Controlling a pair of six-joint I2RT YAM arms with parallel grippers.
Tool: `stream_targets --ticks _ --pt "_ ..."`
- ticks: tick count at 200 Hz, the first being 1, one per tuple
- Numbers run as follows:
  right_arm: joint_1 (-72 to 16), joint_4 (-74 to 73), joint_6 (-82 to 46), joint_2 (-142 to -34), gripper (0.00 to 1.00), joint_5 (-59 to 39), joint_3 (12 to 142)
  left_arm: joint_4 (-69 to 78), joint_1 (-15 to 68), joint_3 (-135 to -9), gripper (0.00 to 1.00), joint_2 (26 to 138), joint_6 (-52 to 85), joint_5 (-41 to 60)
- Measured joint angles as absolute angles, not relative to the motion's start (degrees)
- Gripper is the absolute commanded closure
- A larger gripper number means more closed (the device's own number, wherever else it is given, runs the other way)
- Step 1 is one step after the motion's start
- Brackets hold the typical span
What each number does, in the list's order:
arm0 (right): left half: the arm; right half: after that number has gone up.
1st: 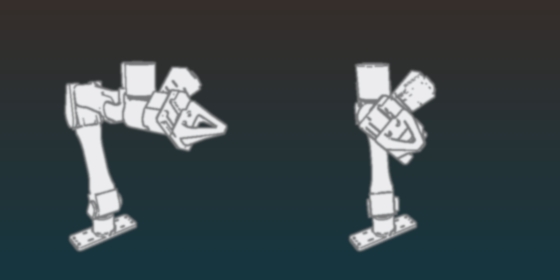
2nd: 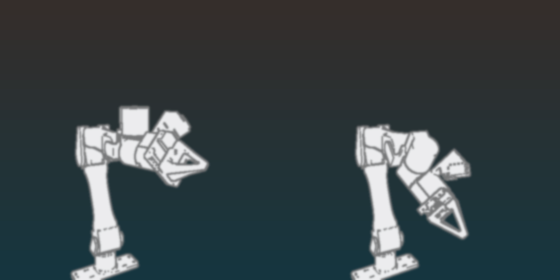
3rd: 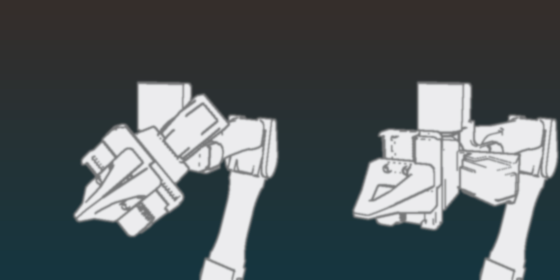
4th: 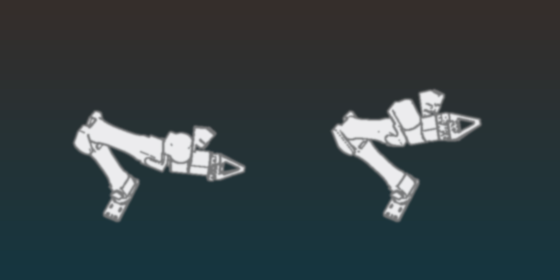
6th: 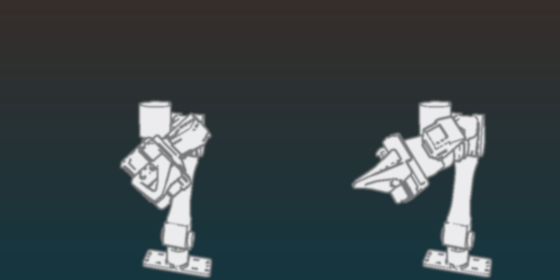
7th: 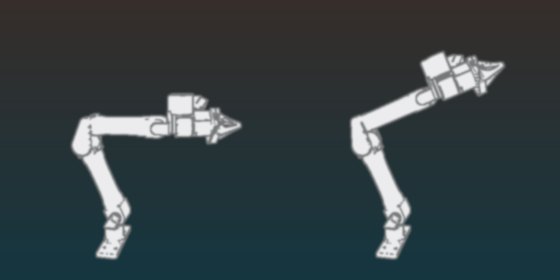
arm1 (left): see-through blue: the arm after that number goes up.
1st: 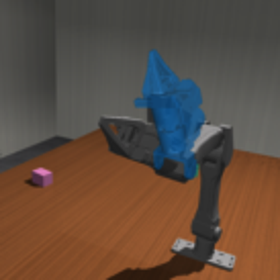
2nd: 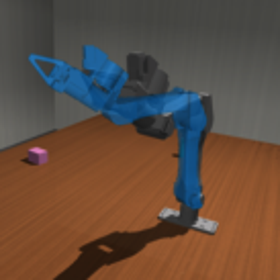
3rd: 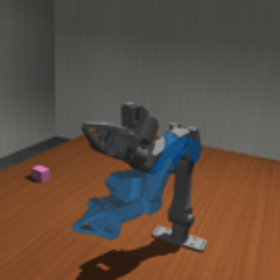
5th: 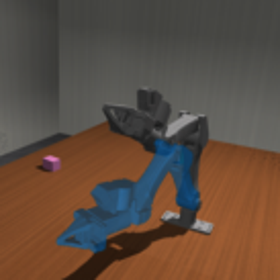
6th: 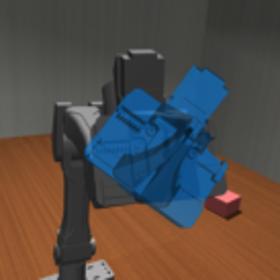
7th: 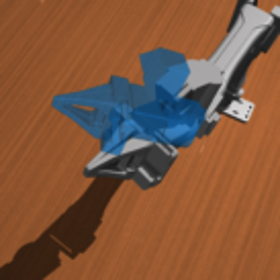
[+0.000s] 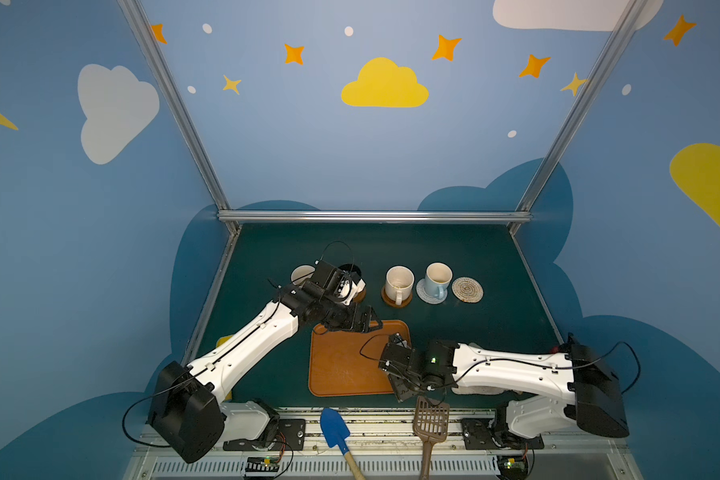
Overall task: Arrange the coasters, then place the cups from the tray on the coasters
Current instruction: 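Move right gripper down onto beige mug on tray and grasp its rim, then lift beige mug with right gripper toward the patterned coaster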
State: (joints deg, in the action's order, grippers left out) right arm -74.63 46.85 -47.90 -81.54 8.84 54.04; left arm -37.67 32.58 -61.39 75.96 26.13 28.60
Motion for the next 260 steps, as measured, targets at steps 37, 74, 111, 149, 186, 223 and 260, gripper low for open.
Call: stream_targets --ticks 37,74,111,149,186,223,260 --pt "-73.91 45.95 -47.62 -81.73 0.64 9.41 52.86 -36.56 32.49 -58.92 0.01 75.94 26.41 27.62" --pt "-73.84 45.01 -47.29 -81.97 0.74 9.65 52.1 -35.59 32.45 -57.52 0.0 75.94 26.87 25.71" --pt "-73.8 44.4 -46.28 -82.37 0.9 10.11 52.03 -34.96 32.45 -57.52 0.0 75.94 27.09 24.64" --pt "-73.8 44.29 -46.09 -82.43 1.0 10.33 52.03 -34.63 32.45 -57.49 0.0 75.94 27.33 23.92" --pt "-73.8 44.42 -46.0 -82.41 1.0 10.66 52.18 -34.63 32.45 -57.54 0.0 75.7 27.42 23.29" --pt "-73.32 46.0 -44.95 -81.17 1.0 12.01 53.65 -34.63 32.34 -59.42 0.0 74.0 27.46 22.65" --pt "-70.22 50.19 -43.11 -76.16 1.0 12.82 56.51 -34.11 32.36 -63.18 0.0 73.12 27.46 22.59"
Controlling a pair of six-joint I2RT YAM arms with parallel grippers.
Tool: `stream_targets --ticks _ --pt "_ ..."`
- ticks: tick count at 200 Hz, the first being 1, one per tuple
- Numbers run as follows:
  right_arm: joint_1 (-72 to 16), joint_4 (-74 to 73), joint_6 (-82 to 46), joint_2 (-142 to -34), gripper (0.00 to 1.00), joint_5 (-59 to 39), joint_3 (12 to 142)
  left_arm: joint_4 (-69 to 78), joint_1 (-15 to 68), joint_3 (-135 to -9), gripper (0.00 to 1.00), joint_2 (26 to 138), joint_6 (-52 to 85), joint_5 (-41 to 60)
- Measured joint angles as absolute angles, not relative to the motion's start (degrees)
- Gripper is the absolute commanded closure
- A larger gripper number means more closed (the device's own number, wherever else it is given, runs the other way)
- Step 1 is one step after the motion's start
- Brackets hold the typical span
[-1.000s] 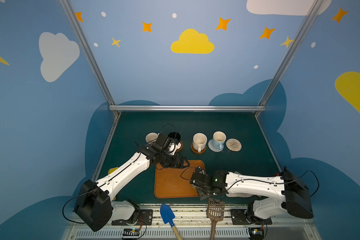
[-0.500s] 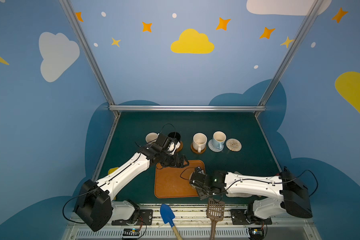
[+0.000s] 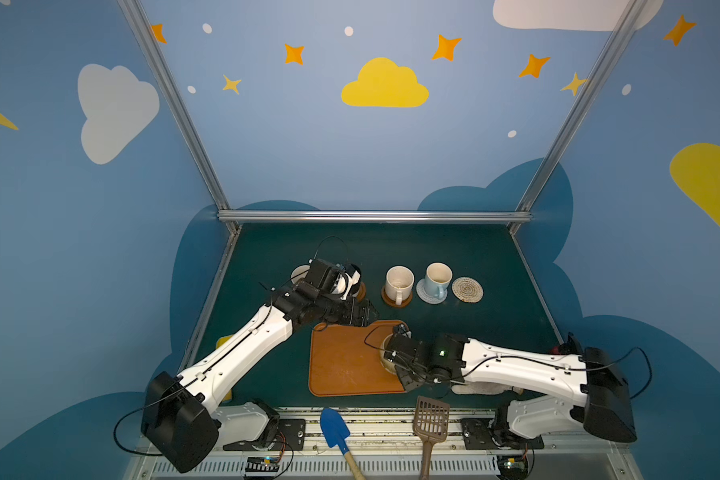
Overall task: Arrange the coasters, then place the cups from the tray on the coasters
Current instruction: 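Lift beige mug with right gripper toward the patterned coaster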
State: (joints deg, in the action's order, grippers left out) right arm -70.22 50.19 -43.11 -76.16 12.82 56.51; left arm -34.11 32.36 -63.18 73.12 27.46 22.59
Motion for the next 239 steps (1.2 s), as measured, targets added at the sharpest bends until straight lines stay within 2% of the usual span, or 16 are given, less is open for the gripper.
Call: stream_targets --ticks 53,92,154,239 --pt "-61.84 56.07 -38.83 -66.06 1.0 15.11 58.92 -31.48 32.36 -66.48 0.0 74.02 28.6 23.4" --pt "-51.37 59.4 -33.21 -63.33 1.0 14.68 62.28 -30.96 33.58 -76.2 0.0 79.85 28.1 23.11" --pt "-37.36 61.06 -25.06 -63.72 1.0 11.25 70.26 -32.97 38.37 -91.9 0.0 90.98 24.1 19.94" --pt "-18.39 59.18 -17.61 -67.51 1.0 4.03 72.18 -32.62 41.74 -101.47 0.0 100.64 22.48 19.51"
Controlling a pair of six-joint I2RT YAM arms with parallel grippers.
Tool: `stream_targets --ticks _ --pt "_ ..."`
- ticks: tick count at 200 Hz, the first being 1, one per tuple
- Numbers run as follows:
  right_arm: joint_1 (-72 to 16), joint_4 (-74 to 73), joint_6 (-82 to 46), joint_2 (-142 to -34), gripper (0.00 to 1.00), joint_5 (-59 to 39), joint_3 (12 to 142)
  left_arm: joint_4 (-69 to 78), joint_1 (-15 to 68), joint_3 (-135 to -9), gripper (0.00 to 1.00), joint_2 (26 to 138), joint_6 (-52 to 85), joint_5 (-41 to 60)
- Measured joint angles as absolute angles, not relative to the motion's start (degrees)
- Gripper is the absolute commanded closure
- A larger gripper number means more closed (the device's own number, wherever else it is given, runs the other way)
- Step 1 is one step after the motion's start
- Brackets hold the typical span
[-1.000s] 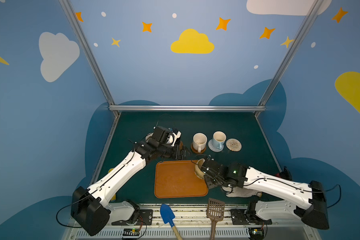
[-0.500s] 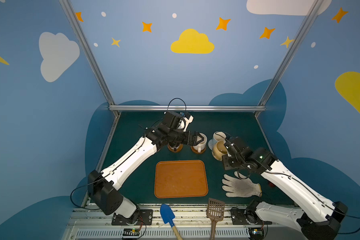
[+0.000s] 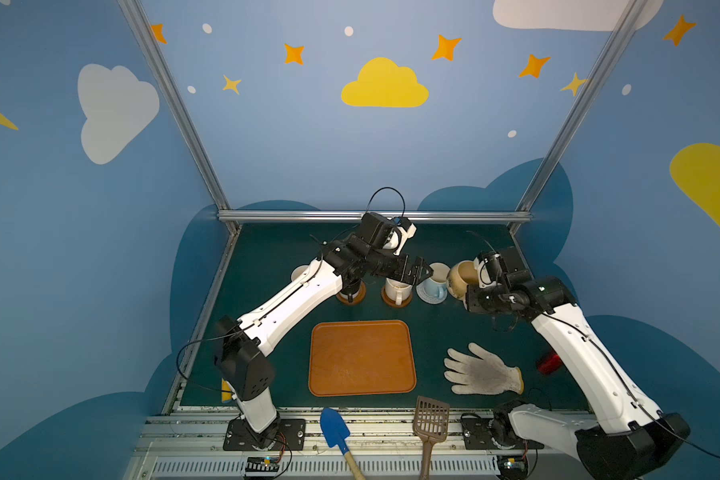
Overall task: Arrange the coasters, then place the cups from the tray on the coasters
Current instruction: 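Lift beige mug with right gripper toward the patterned coaster, then lower beige mug onto the patterned coaster and open right gripper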
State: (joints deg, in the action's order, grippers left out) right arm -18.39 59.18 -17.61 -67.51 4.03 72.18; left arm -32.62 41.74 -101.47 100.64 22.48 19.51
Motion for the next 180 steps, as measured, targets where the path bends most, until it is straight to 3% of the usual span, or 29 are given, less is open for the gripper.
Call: stream_targets --ticks 79,180 --pt "-5.3 54.74 -14.31 -79.42 1.0 0.3 72.71 -33.52 44.23 -110.67 0.0 110.41 20.95 19.46" --pt "-2.46 48.1 -4.12 -98.06 1.0 0.47 78.89 -36.58 44.64 -115.07 0.0 114.39 19.84 19.49"
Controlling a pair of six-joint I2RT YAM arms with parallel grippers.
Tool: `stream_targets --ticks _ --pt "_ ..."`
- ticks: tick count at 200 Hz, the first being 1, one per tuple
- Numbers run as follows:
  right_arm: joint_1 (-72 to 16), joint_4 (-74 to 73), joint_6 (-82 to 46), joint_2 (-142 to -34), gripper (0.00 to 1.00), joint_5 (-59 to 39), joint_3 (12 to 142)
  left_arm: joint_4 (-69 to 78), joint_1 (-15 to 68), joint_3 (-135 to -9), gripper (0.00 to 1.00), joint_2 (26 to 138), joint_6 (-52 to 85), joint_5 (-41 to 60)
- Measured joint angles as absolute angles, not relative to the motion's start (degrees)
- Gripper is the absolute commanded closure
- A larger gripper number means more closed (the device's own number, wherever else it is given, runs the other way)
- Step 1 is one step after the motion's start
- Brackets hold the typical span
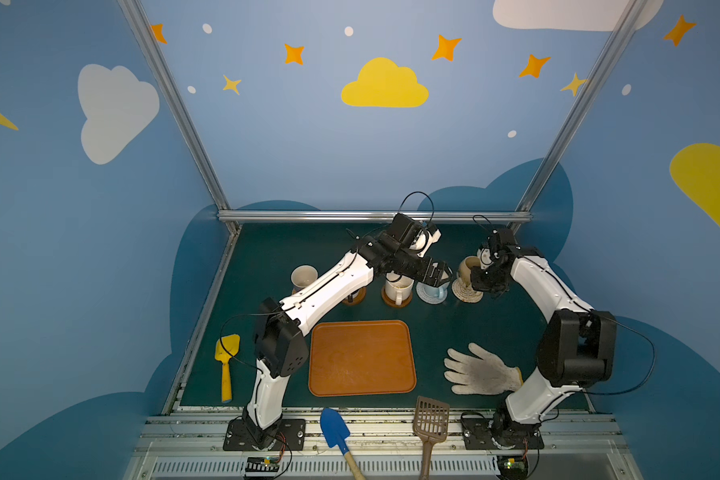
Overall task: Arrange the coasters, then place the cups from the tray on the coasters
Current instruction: 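Lower beige mug onto the patterned coaster and open right gripper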
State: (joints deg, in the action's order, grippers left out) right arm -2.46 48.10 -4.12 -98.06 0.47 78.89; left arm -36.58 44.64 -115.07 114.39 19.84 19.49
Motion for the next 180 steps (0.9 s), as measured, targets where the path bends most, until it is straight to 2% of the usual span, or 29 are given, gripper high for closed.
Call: stream_targets --ticks 57,180 --pt "-1.74 48.27 -0.89 -103.44 1.0 1.54 81.73 -36.8 44.64 -114.39 0.0 114.37 19.73 19.62" --pt "-3.44 48.21 0.51 -103.59 1.0 4.91 79.9 -35.97 44.64 -109.69 0.0 113.34 19.77 19.2"
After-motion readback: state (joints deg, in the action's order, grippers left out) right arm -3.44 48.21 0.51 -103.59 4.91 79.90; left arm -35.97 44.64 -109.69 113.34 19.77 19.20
